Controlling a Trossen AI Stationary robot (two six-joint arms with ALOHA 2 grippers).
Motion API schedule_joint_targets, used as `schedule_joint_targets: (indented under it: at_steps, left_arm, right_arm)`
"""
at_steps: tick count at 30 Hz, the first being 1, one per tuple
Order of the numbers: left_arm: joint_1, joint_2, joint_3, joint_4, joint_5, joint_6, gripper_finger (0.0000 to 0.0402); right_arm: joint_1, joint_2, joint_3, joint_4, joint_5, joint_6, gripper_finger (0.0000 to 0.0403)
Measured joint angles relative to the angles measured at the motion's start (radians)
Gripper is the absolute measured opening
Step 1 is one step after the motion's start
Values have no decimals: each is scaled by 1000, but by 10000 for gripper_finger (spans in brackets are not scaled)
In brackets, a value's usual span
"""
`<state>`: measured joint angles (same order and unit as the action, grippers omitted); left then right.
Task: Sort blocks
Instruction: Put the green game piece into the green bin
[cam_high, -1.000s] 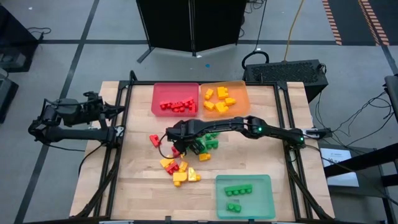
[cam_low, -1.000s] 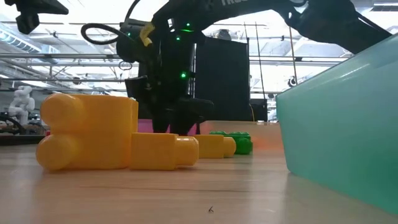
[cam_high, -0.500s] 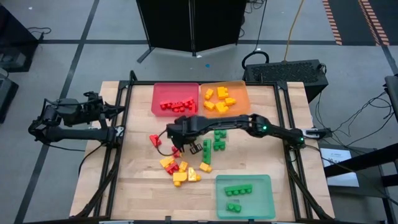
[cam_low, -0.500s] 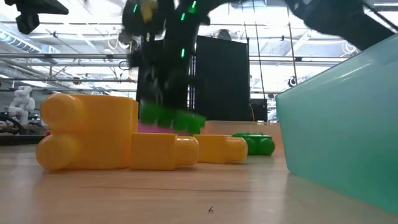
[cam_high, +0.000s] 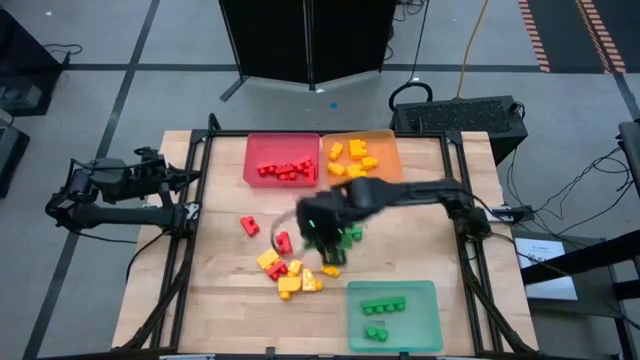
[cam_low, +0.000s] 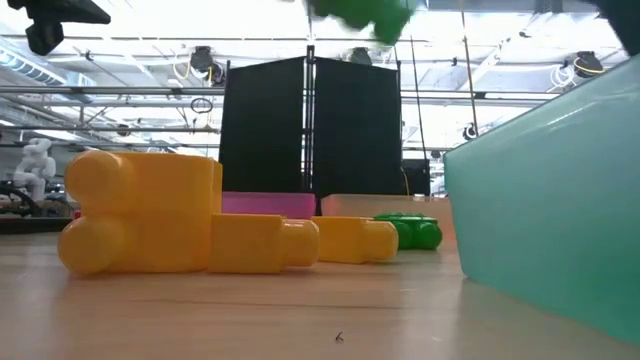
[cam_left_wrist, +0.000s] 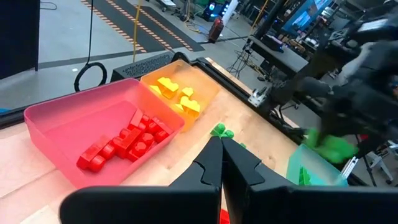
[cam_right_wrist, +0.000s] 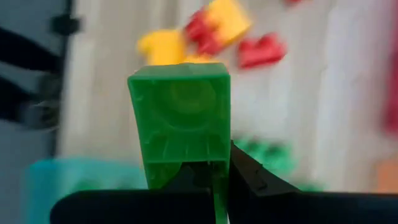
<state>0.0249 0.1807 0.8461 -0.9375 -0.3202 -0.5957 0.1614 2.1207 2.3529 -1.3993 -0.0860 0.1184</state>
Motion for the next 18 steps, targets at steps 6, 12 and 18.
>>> schedule_joint_targets:
  at_steps: [6,12,18]
  left_arm:
    - [0,0,0,0,0,3,2]
    - [0,0,0,-1,0,8,2]
    - [0,0,0,0,0,8,2]
  right_arm:
    - [184,-54,-1,-176,8,301,4]
    - [344,-44,-109,-173,26,478,4]
    - [417,-38,-280,-29,-33,559,6]
